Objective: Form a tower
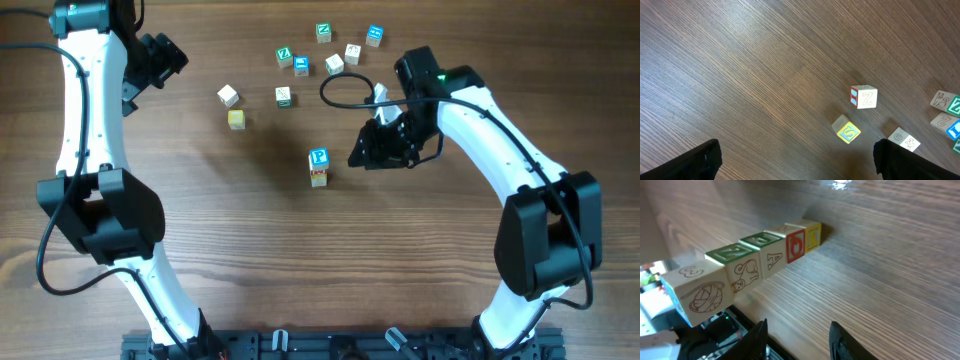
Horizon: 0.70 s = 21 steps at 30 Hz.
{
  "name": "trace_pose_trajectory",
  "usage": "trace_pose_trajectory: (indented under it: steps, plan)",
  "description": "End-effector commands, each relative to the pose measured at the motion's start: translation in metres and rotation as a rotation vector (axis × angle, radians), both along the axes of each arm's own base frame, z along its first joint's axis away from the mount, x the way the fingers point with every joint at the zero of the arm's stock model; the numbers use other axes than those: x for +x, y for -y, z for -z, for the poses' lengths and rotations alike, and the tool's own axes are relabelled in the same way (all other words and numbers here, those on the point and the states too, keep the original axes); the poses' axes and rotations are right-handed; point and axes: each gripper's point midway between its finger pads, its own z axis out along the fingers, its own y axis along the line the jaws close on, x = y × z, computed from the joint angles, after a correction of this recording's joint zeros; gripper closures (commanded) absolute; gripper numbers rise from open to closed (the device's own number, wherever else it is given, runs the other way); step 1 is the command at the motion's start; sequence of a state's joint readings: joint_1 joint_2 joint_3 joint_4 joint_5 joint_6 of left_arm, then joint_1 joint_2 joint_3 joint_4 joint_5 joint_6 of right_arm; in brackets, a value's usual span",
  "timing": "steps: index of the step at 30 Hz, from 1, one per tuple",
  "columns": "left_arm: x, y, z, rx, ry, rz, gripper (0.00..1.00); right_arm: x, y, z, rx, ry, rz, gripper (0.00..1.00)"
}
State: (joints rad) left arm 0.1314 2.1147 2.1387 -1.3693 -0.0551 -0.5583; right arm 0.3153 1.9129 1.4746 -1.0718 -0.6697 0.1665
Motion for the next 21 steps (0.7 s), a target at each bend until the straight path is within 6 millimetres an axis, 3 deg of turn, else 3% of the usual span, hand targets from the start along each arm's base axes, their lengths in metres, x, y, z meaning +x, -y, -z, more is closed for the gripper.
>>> trace_pose_trajectory:
  steps: [1, 6, 12, 16, 21]
  plan:
    - [0.001, -0.001, -0.004, 0.005, 0.011, 0.004, 0.0, -0.007, -0.01, -0.01, 0.061, -0.001, -0.019, 0.59]
    - [0.001, -0.001, -0.004, 0.005, 0.011, 0.004, 0.0, -0.018, -0.029, -0.01, 0.07, 0.005, -0.073, 0.58]
    - [0.001, -0.001, -0.004, 0.005, 0.011, 0.004, 0.0, -0.013, -0.032, -0.01, 0.068, 0.001, -0.041, 0.58]
    - [0.001, -0.001, -0.004, 0.005, 0.011, 0.004, 0.0, -0.006, -0.022, -0.001, -0.019, 0.011, 0.01, 0.57]
    - [0.001, -0.001, -0.004, 0.005, 0.011, 0.004, 0.0, -0.009, -0.036, -0.008, 0.039, -0.002, 0.005, 0.57]
